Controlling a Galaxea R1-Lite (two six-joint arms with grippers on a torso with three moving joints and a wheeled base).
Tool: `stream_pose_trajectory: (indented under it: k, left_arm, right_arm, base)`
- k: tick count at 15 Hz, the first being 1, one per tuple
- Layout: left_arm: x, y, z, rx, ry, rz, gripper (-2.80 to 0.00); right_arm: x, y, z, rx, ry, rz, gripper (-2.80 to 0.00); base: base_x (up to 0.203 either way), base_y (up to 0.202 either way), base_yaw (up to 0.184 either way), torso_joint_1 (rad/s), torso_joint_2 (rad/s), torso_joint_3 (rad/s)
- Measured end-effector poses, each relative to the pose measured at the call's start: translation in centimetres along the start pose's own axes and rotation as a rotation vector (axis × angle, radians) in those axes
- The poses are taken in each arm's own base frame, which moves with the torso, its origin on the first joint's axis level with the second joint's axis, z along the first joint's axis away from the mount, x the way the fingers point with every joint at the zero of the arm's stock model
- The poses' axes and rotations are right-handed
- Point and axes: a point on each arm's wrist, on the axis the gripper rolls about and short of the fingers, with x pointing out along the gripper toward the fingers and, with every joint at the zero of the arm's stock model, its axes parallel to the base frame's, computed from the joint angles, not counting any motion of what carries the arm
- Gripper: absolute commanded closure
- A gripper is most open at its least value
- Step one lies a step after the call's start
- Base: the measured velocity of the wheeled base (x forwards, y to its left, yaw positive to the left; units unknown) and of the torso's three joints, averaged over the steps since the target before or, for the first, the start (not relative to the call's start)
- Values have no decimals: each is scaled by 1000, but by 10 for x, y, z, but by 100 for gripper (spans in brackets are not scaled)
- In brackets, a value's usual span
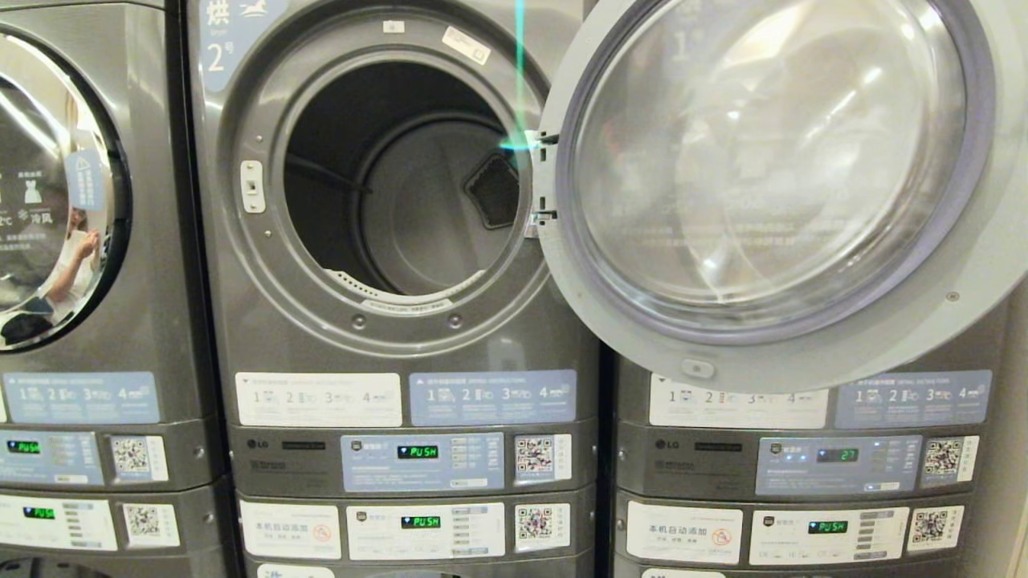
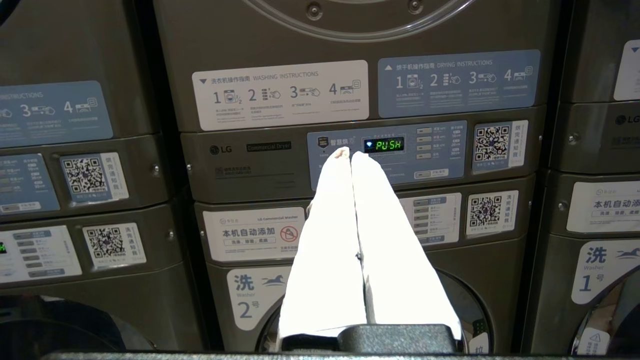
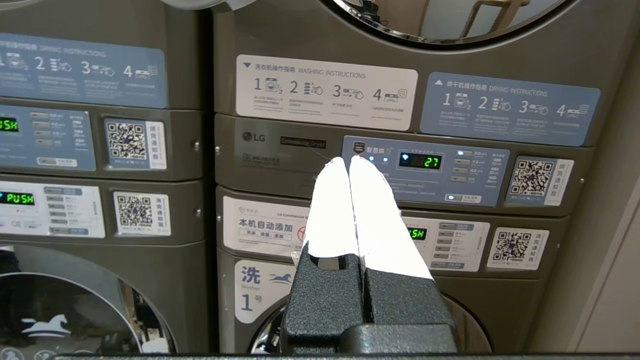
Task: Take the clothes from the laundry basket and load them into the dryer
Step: Take the clothes out of the basket
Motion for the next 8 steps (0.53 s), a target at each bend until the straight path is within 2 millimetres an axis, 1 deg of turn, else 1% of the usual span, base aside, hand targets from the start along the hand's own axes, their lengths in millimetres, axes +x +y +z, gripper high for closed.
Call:
stream_pose_trajectory:
  k: [8]
  left_arm:
    - [0, 0, 0, 0, 2, 7, 0]
  right_arm:
    - [0, 0, 0, 0, 0, 0, 0]
  base:
    - [0, 0, 0, -54, 122, 69]
